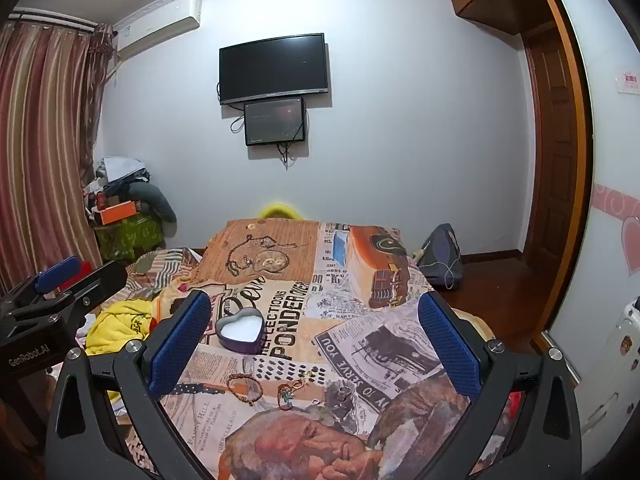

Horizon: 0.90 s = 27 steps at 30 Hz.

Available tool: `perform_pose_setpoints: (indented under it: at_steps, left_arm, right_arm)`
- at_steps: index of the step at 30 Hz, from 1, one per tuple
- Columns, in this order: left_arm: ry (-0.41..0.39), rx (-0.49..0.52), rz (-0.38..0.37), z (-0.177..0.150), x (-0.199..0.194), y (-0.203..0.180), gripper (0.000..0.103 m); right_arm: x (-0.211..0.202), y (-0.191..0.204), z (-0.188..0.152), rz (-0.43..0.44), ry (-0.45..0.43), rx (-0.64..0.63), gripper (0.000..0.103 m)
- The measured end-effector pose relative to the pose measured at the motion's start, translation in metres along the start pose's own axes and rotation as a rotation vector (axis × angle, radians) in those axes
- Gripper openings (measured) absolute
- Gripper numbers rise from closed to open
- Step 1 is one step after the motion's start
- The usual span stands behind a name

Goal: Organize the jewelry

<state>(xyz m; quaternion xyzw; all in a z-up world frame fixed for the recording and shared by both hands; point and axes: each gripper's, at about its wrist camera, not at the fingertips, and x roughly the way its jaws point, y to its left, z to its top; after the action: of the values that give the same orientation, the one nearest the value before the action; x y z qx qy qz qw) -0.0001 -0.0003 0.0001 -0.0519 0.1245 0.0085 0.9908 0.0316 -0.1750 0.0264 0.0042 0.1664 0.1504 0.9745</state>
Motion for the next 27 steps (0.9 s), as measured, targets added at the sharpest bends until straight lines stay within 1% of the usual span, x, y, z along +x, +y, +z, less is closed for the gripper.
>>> perform_pose_setpoints:
  at_steps: [8, 11, 15, 16, 27]
  left_arm:
    - [0.003, 0.003, 0.009, 0.004, -0.003, -0.001, 0.103]
    - [0.002, 0.006, 0.011, 0.004, -0.001, -0.009, 0.103]
    - [0.002, -0.002, 0.010, 0.003, 0.000, -0.006, 0.103]
    - [0.004, -0.008, 0.005, 0.001, 0.000, 0.000, 0.103]
    - [0.012, -0.012, 0.011, 0.001, 0.003, 0.005, 0.103]
  right_arm:
    - [-0.001, 0.001, 0.000, 0.005, 0.002, 0.001, 0.103]
    - [0.001, 0.000, 0.001, 0.007, 0.003, -0.001, 0.103]
    - [0.000, 0.002, 0.000, 0.008, 0.005, -0.002, 0.103]
    - [0.000, 0.002, 0.000, 0.008, 0.007, -0.002, 0.103]
    - [0.001, 0.009, -0.004, 0.012, 0.025, -0.001, 0.103]
